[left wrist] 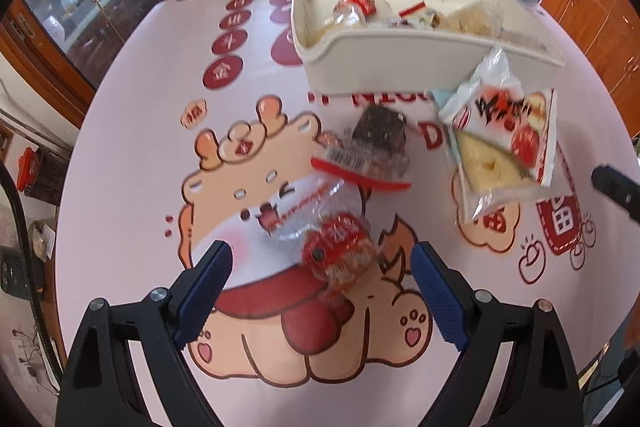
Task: Organize snacks
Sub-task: 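Grasp red-wrapped candy with left gripper while right grasps red-and-white pastry bag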
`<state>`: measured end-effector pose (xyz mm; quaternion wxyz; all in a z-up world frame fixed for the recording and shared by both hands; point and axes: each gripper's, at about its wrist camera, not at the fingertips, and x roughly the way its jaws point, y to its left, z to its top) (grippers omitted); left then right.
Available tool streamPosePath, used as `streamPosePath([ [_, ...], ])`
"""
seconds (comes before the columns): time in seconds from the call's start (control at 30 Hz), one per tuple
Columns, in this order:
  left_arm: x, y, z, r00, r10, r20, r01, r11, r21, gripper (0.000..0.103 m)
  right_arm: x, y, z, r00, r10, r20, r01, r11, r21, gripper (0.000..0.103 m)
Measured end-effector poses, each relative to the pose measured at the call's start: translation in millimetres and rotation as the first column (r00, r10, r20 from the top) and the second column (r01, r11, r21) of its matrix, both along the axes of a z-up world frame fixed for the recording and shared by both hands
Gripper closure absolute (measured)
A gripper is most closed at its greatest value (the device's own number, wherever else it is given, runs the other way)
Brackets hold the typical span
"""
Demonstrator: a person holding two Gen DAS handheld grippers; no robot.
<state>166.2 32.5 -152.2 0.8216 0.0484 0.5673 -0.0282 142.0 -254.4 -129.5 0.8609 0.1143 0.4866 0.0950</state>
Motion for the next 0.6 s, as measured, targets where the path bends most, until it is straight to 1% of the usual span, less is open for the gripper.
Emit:
streamPosePath([
  [0.17, 3.4, 3.8, -14.4, 0.998, 0.043, -0.037, -0.045, 0.998, -0.048, 0.013, 8.8, 0.6, -0.9, 1.0, -0.001, 0.01, 0.0, 1.0, 0.014, 0.032],
  [0.23, 7.3, 6.1, -19.9, 0.997, 0.059, -0.051, -0.062, 0.996, -0.063, 0.013, 14.6, 4.1, 1.1, 1.0, 0.011, 0.017, -0.011, 1.0, 0.005, 0.027],
  [0.33, 14.3, 10.4, -28.5, 0.993, 0.096, -0.074, -0.103, 0.99, -0.092, 0.013, 23.6, 11.3, 7.1, 0.998, 0.033, 0.044, -0.032, 0.999, -0.023, 0.023],
  [0.4, 20.2, 13.7, -35.6, 0.987, 0.128, -0.094, -0.138, 0.984, -0.111, 0.013, 30.6, 18.0, 12.1, 0.996, 0.057, 0.073, -0.052, 0.997, -0.06, 0.021],
  [0.53, 30.0, 19.6, -48.6, 0.973, 0.185, -0.136, -0.203, 0.97, -0.132, 0.022, 45.3, 38.0, 16.4, 0.983, 0.139, 0.118, -0.118, 0.979, -0.168, 0.02],
  [0.6, 32.6, 21.1, -52.4, 0.97, 0.194, -0.148, -0.215, 0.966, -0.146, 0.024, 51.3, 49.6, 15.0, 0.974, 0.189, 0.124, -0.158, 0.962, -0.222, 0.02],
])
